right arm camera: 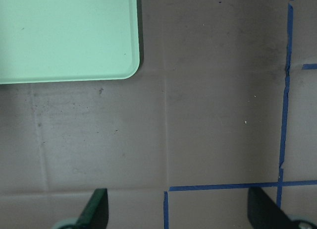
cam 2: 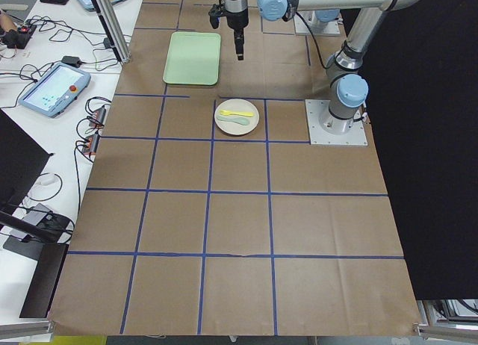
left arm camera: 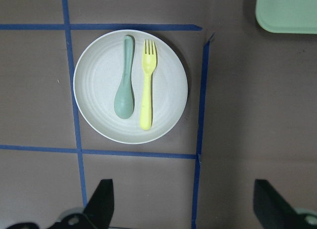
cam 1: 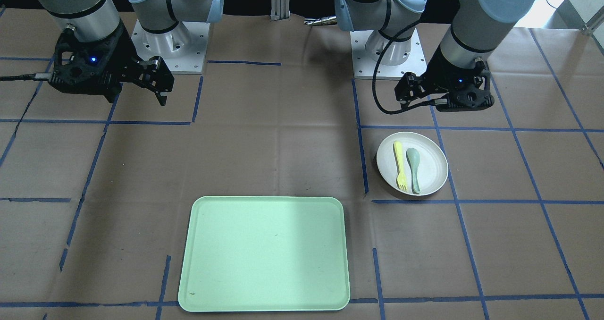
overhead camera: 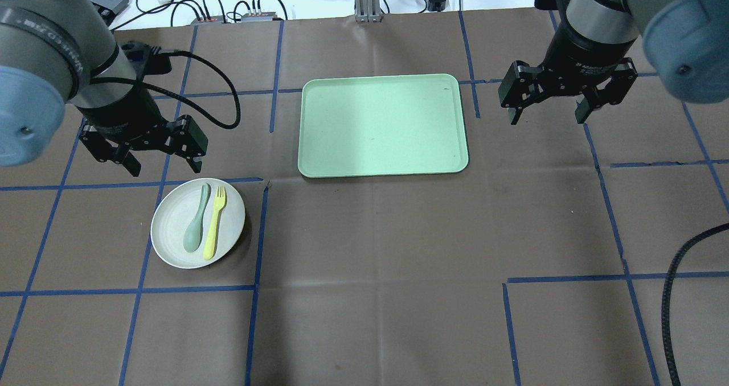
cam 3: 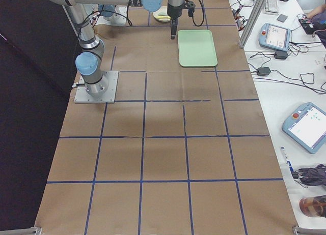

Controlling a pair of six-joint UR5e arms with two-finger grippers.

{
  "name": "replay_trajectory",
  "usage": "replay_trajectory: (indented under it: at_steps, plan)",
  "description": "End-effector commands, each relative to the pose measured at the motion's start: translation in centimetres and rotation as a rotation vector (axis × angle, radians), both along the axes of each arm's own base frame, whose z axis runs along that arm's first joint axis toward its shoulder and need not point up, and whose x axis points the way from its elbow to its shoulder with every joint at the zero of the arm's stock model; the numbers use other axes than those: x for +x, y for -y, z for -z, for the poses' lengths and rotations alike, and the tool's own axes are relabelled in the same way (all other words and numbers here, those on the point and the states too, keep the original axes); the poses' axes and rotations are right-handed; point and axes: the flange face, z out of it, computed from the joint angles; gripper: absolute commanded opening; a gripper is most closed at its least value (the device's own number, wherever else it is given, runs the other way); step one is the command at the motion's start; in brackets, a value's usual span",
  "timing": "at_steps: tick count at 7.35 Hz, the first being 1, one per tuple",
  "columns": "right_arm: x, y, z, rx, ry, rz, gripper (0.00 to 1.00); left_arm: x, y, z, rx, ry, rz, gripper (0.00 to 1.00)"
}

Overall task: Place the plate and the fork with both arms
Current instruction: 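Lower the left gripper to the rim of the white plate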

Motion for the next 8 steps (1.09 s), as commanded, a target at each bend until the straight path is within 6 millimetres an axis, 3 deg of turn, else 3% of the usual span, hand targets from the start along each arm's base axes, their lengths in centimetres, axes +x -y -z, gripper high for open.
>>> replay_trajectory:
  at_steps: [1,2,4,6,8]
  plan:
    - [0.0,0.0,0.0,-0.001,0.002,0.000,1.00,5.7,-0.7,6.2,-0.059,-0.007,0.108,1.00]
    - [0.0,0.0,0.0,0.001,0.003,0.002,1.00,8.3,-1.9,9.6,-0.086,0.000,0.095,1.00]
    - [0.0,0.0,0.1,0.002,0.002,0.003,1.00,11.5,-3.0,13.9,-0.077,-0.022,0.095,1.00]
    - [0.0,0.0,0.0,-0.001,0.003,0.003,1.00,15.0,-1.7,18.4,-0.061,-0.129,0.090,1.00]
    - [-0.1,0.0,0.0,0.001,0.000,0.003,1.00,18.0,-1.7,21.0,-0.037,-0.165,0.085,1.00]
